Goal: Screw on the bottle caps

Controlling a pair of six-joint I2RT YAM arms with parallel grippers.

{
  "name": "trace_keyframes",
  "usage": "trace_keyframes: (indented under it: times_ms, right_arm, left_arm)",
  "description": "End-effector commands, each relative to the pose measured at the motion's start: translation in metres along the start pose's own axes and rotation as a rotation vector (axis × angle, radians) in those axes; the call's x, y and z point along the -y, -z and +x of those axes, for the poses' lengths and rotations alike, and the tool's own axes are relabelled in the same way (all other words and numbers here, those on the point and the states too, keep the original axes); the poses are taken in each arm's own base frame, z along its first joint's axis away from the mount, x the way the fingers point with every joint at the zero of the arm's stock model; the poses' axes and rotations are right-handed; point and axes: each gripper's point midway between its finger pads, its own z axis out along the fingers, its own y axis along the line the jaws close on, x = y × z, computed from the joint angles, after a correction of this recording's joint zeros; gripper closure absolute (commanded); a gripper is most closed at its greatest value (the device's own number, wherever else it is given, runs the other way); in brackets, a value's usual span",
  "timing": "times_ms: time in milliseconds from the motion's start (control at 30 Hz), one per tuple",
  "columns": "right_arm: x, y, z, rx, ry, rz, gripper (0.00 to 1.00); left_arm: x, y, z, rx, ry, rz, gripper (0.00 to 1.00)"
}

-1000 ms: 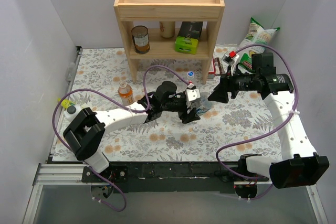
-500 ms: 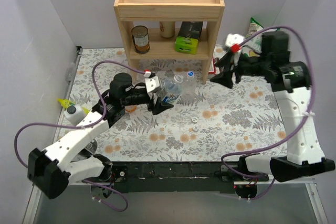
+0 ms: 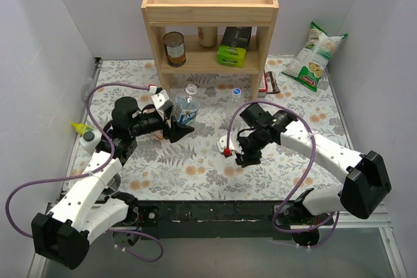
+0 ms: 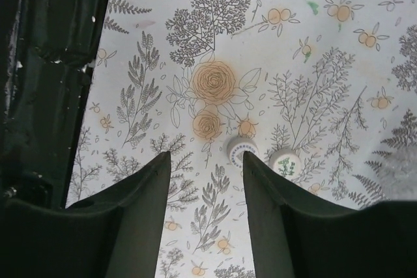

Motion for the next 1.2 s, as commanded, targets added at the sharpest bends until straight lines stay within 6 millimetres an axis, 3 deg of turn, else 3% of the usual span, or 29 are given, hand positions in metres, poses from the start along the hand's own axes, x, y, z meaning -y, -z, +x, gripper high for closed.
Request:
trace_keyframes:
  times_ms: [0,200,533,767,1167]
  right_arm:
    - [0.019,-0.022,0.007,-0.042,0.163,0.041,0.47]
    - [0.023,-0.043,0.034,-0.133,0.172,-0.009,0.5]
    - [0.028,-0.054,0.063,-0.243,0.174,-0.038,0.46]
    - [0.035,-0.058,0.073,-0.274,0.183,-0.047,0.46]
    - [0.026,-0.065,0.093,-0.319,0.202,-0.078,0.52]
  left_arm:
    - [0.002,0.007,-0.004,0.031,0.028,0.01,1.0]
    - [-0.001,0.007,0.0,0.026,0.025,-0.004,0.98]
    - [-0.013,0.008,0.004,0.031,0.045,-0.04,0.98]
    - [-0.016,0.008,0.006,0.033,0.052,-0.05,0.98]
    - [-0.017,0.01,0.01,0.024,0.066,-0.06,0.97]
